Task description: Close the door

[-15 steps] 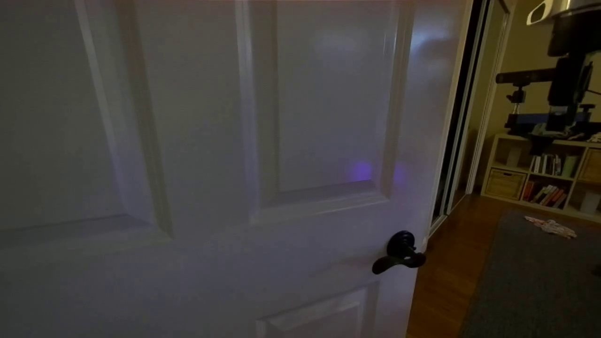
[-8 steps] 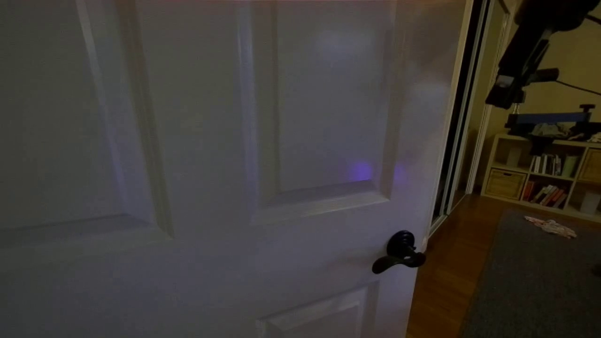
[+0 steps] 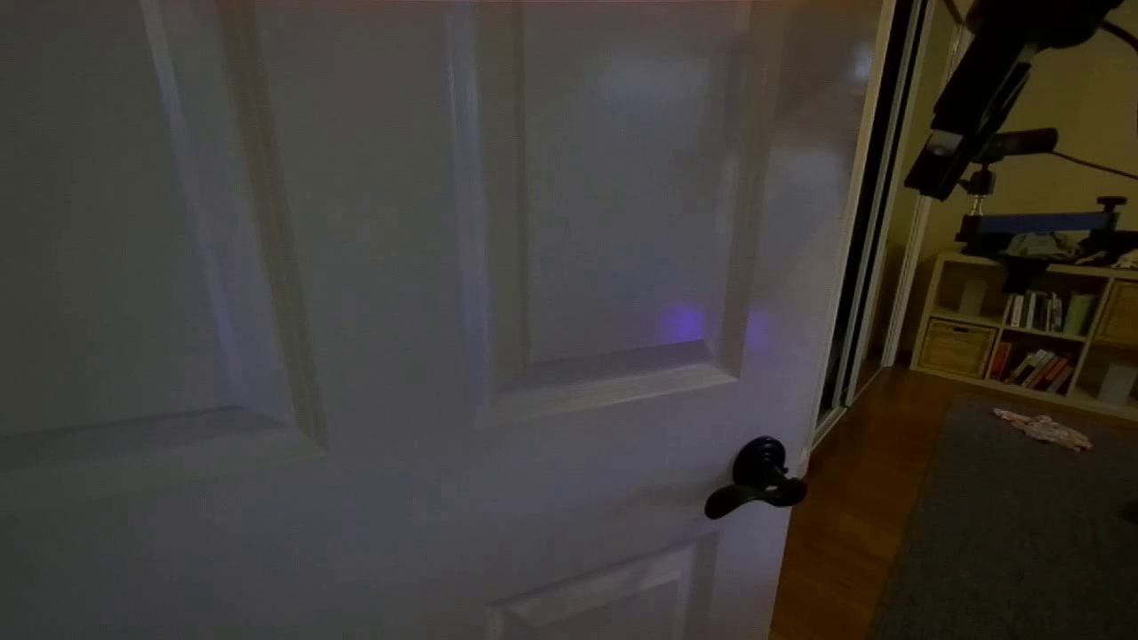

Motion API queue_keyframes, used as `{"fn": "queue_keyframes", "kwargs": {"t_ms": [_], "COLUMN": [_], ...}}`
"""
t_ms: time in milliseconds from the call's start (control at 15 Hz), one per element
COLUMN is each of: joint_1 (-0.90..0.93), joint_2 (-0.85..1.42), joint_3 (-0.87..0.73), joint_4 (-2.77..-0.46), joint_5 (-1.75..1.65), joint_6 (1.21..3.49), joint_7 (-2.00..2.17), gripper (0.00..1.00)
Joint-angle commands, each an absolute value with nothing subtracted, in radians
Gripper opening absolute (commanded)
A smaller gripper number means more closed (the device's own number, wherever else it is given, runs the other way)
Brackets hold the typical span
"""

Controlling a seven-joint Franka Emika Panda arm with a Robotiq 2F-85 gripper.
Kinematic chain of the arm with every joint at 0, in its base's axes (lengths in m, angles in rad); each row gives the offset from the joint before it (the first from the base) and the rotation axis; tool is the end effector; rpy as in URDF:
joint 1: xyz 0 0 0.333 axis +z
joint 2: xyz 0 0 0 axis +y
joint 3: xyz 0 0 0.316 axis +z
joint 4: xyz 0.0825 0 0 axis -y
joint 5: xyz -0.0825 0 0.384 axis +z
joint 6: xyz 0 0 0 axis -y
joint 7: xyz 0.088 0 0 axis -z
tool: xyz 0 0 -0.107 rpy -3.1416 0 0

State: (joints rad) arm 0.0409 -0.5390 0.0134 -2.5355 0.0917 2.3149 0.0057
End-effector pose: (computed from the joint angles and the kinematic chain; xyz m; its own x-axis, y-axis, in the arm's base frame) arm 0.4088 0.0243 0.4891 0.9505 -0.0158 0.3104 0.0090 -0.9969 -0.0783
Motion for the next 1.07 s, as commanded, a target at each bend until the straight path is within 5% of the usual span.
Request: {"fn": "queue_keyframes", "kwargs": {"t_ms": [0, 467, 533, 1000], "joint_1": [0.051, 0.042, 0.041, -0.006], "joint_2": [-0.528, -0.504, -0.499, -0.463], "joint_3": [0.023, 0.127, 0.142, 0.232], "joint_4": [-2.539, -2.534, -2.534, -2.539], "joint_5": [0.124, 0.176, 0.173, 0.101], "joint_6": [2.329, 2.413, 2.445, 2.696], "joint_7": [0.046, 0.303, 0.329, 0.459], "gripper": [1.0, 1.0, 0.75, 0.33]}}
